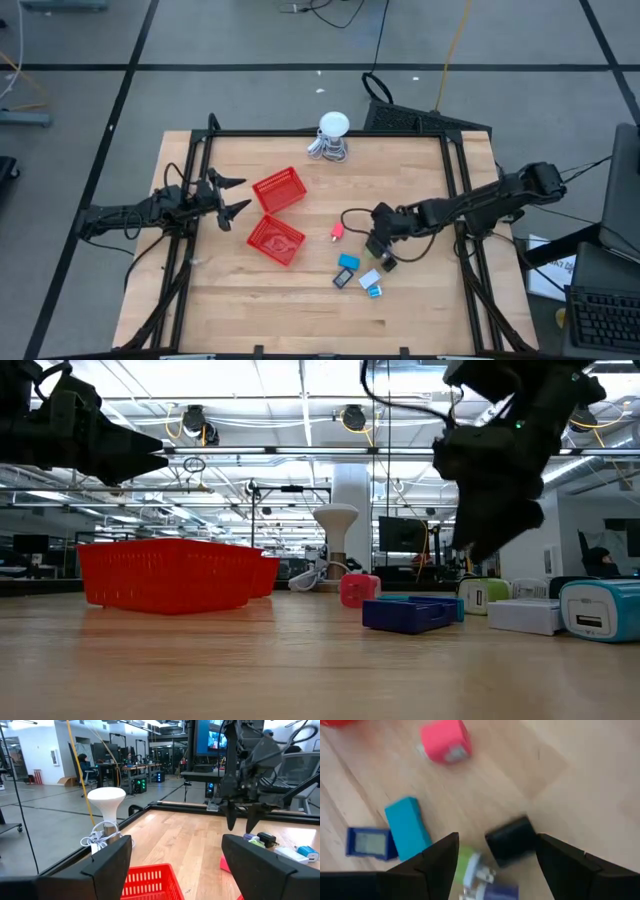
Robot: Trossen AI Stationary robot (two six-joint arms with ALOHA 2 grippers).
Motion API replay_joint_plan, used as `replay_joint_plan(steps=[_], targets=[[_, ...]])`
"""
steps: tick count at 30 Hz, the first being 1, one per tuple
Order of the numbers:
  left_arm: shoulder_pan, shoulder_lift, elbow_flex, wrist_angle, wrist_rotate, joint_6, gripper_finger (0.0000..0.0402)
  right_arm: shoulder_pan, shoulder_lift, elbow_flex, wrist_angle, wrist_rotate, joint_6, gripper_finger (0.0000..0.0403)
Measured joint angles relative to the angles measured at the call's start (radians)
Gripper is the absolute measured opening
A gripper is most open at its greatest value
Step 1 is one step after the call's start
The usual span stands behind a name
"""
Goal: Pick & Place Office items
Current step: Put the top black charger adapter into the top red basket
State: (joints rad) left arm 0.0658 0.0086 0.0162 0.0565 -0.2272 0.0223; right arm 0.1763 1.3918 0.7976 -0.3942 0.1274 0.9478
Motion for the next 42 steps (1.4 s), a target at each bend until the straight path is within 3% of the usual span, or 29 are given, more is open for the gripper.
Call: replay_joint_plan(steps=[8, 19, 23, 32, 42], targets=[[0.0, 0.0, 0.0, 0.0, 0.0, 0.0, 0.0328, 0.0, -0.002, -0.044, 0.015, -0.023, 0.088, 0.0243], [0.0, 0.0, 0.0, 0.0, 0.0, 0.0, 0.031, -0.02, -0.002, -0.186, 0.321, 0.019, 0.088, 0.0242], [0.0, 0.0, 0.0, 0.0, 0.0, 0.0, 0.0306, -0.04, -0.002, -0.208, 0.324, 0.106, 0.057, 0.0242], [0.0, 0.0, 0.0, 0.0, 0.0, 0.0, 0.0321, -0.03, -0.002, -0.21, 0.333, 0.078, 0.039, 0.0242], [0.0, 0.0, 0.0, 0.0, -0.001, 0.0, 0.032, -0.057, -0.043, -0.211, 0.452, -0.143, -0.079, 0.0242]])
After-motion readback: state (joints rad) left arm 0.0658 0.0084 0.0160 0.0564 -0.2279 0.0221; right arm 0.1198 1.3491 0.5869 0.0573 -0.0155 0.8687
